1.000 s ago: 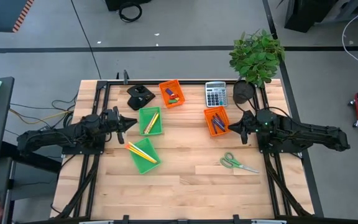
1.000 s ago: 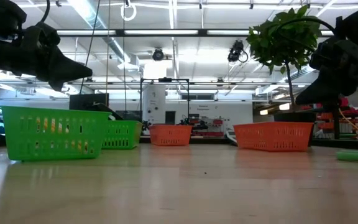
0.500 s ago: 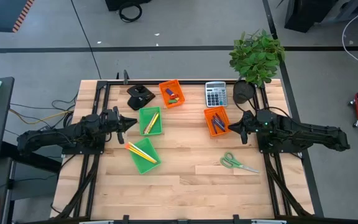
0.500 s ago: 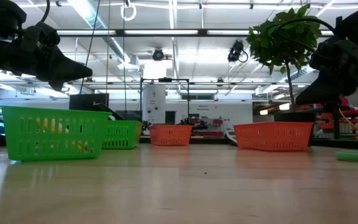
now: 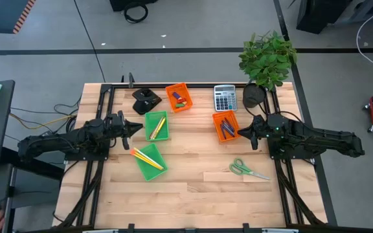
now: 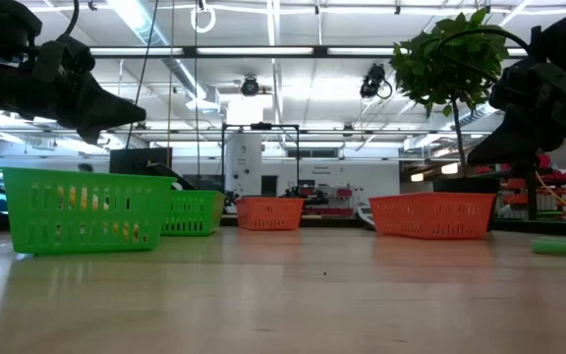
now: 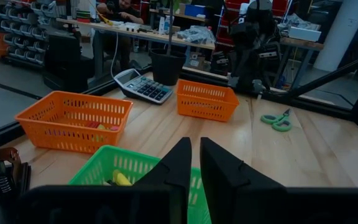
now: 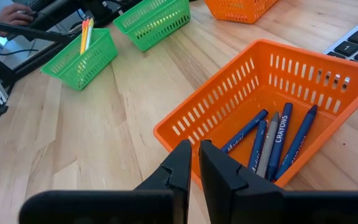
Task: Sort crayons/erasers/pens/pencils in bins
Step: Return to Home Position
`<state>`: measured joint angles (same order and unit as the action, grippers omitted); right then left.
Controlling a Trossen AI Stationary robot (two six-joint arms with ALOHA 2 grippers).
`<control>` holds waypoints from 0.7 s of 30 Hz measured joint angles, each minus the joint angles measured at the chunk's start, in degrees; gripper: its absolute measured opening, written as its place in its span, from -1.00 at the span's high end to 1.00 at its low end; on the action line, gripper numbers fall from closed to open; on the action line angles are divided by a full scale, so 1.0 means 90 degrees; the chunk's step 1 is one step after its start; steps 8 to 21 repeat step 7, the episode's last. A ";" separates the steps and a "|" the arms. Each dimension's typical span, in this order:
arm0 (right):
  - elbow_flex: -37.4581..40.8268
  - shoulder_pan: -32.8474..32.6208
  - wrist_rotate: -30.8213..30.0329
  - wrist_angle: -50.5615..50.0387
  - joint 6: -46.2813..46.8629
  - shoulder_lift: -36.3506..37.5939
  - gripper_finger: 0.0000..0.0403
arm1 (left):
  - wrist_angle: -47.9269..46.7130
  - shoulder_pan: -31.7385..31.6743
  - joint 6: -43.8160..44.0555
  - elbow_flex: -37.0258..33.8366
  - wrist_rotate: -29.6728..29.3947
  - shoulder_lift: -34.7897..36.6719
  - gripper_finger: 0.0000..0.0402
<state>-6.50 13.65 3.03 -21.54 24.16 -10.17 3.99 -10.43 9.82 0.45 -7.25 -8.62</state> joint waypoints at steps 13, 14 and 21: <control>0.0000 -0.0002 0.0000 -0.0002 0.0000 0.0000 0.80 | 0.0002 0.0002 0.0002 0.0000 0.0000 0.0000 0.83; 0.0000 -0.0002 0.0000 -0.0002 0.0000 0.0000 0.80 | 0.0002 0.0002 0.0002 0.0000 0.0000 0.0000 0.83; 0.0000 -0.0002 0.0000 -0.0002 0.0000 0.0000 0.80 | 0.0002 0.0002 0.0002 0.0000 0.0000 0.0000 0.83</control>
